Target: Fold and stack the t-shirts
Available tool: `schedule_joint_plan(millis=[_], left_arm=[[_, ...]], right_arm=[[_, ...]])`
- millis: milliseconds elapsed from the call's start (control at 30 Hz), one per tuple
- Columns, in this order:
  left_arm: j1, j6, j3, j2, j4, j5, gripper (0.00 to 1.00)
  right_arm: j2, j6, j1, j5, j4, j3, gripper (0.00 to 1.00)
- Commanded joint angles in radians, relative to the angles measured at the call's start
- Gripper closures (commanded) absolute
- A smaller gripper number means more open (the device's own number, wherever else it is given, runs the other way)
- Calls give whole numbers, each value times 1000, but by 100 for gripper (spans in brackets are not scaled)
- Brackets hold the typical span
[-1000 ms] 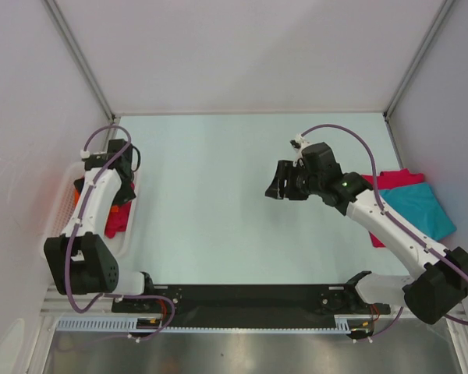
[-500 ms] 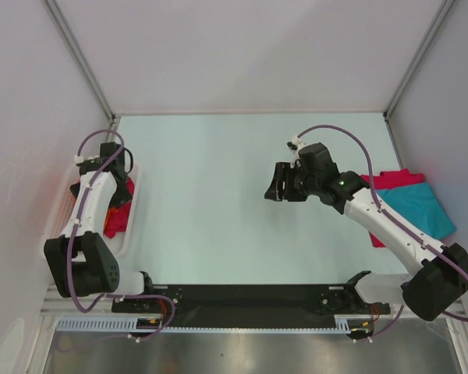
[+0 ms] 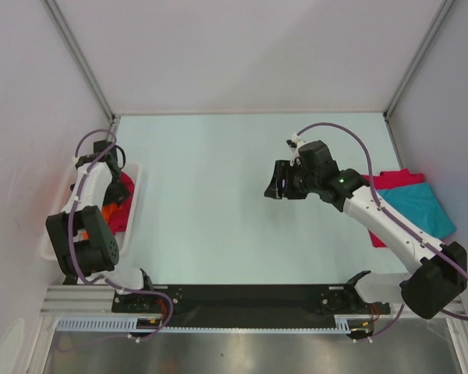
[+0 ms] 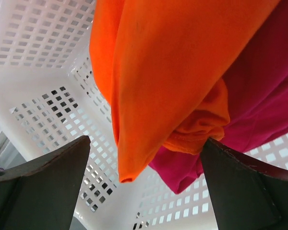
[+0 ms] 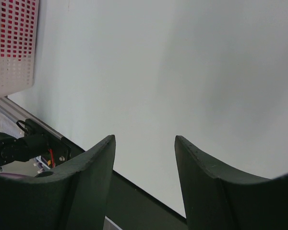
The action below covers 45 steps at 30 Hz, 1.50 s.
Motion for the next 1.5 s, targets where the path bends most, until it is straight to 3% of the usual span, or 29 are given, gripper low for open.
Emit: schedule_joint_plan(millis=[0, 133, 167, 200, 233, 267, 600, 967, 1100, 1133, 1233, 1267, 1467], left_arm=[[45, 32, 59, 18, 43, 5, 1], [59, 42, 64, 11, 60, 25, 8], [61, 51, 59, 2, 66, 34, 19], [62, 55, 56, -2, 72, 43, 32], [65, 56, 48, -5, 82, 55, 53], [66, 47, 47, -7, 79, 49, 98], [69, 48, 28, -42, 105, 112, 100], [53, 15, 136, -327, 229, 42, 100], [36, 13, 200, -317, 246, 175, 100], [12, 63, 197, -321, 276, 263, 100], [-185, 183, 154, -349, 391, 309, 100], [-305, 203, 145, -354, 407, 313, 100], [-616, 257, 102, -296, 433, 519, 100]], right_arm=[[10, -25, -11, 5, -10, 49, 42], [28, -20, -13, 2, -1, 57, 42], [31, -18, -11, -3, 1, 58, 42], [35, -17, -9, -3, 1, 63, 42], [39, -14, -8, -3, 6, 64, 42], [42, -15, -5, -3, 7, 66, 42], [41, -11, 4, 9, -1, 68, 43], [70, 12, 52, 26, 19, 80, 43], [70, 17, 58, 35, 16, 80, 43], [67, 17, 60, 40, 16, 78, 43], [68, 20, 61, 46, 19, 77, 43], [67, 23, 63, 48, 19, 75, 43], [70, 38, 78, 66, 22, 63, 43]])
